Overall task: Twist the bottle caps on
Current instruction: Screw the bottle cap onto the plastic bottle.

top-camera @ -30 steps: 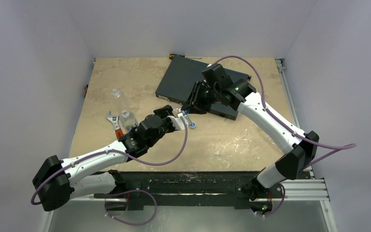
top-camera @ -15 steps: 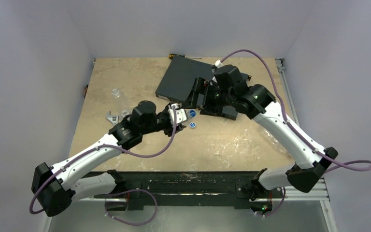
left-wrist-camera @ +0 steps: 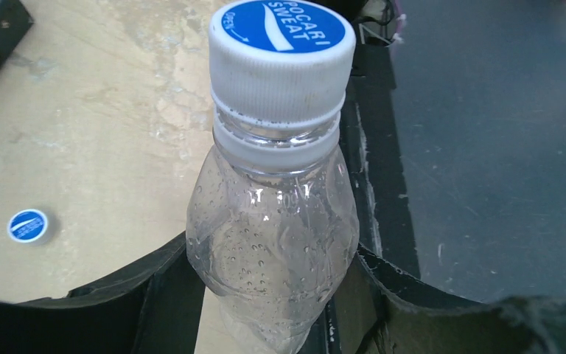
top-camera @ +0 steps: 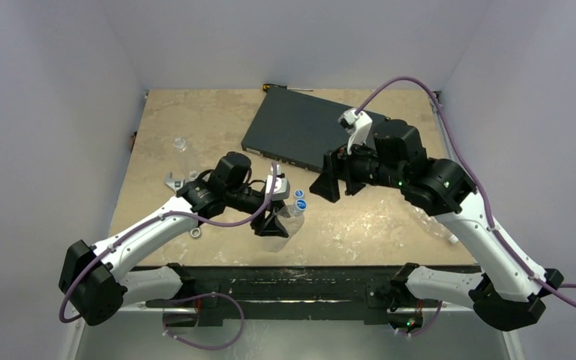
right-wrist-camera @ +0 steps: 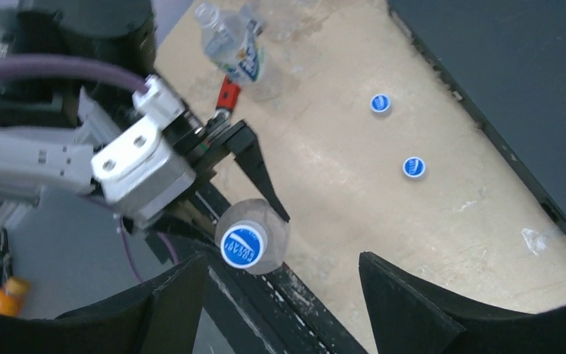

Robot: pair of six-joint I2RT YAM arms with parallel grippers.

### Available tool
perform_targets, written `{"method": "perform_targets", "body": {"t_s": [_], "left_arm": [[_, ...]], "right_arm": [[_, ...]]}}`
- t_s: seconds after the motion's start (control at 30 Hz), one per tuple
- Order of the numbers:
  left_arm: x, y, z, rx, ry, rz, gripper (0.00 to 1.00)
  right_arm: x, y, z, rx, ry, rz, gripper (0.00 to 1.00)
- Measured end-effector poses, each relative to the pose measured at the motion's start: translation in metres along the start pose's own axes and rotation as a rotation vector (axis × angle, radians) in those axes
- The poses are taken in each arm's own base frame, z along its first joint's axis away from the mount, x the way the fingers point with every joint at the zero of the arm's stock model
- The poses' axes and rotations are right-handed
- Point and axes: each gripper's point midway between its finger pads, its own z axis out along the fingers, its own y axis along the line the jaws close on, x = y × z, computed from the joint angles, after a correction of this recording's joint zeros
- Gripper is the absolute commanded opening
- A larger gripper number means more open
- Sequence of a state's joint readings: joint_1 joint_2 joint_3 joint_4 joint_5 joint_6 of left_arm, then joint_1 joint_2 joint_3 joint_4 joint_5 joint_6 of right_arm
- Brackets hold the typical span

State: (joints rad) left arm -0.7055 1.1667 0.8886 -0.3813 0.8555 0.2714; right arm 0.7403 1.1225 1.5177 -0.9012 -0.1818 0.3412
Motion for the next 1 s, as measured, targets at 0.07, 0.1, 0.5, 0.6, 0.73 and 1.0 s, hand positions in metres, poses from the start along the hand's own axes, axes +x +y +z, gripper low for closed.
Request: {"method": "perform_targets", "body": {"t_s": [0.07,0.1,0.5,0.6,0.73,1.0], "left_arm": [[0.0,-0.007,0.001,0.042,-0.006,-0.021,0.13],[0.0,-0.01,0.001,0.057,-0.01,-0.031,0.13],[-0.001,-0.026,-0.001,0.138,-0.018,-0.081,0.13],[0.0,-0.028,-0.001,0.143,-0.017,-0.085,0.13],[0.0,-0.029,-0.002,0.148,-0.014,-0.093,0.13],[0.0,-0.03,-0.002,0.151,-0.014,-0.095,0.13]], "right_arm": [[0.013,0.01,-0.001,-0.051,0.033,-0.08,0.7],[0.019,0.019,0.0,-0.082,0.049,-0.123,0.69],[0.058,0.045,0.017,-0.204,0.162,-0.303,0.61],[0.058,0.046,0.022,-0.21,0.166,-0.317,0.56],[0.06,0.047,0.029,-0.221,0.18,-0.325,0.52],[0.065,0.045,0.039,-0.217,0.213,-0.337,0.3]]}}
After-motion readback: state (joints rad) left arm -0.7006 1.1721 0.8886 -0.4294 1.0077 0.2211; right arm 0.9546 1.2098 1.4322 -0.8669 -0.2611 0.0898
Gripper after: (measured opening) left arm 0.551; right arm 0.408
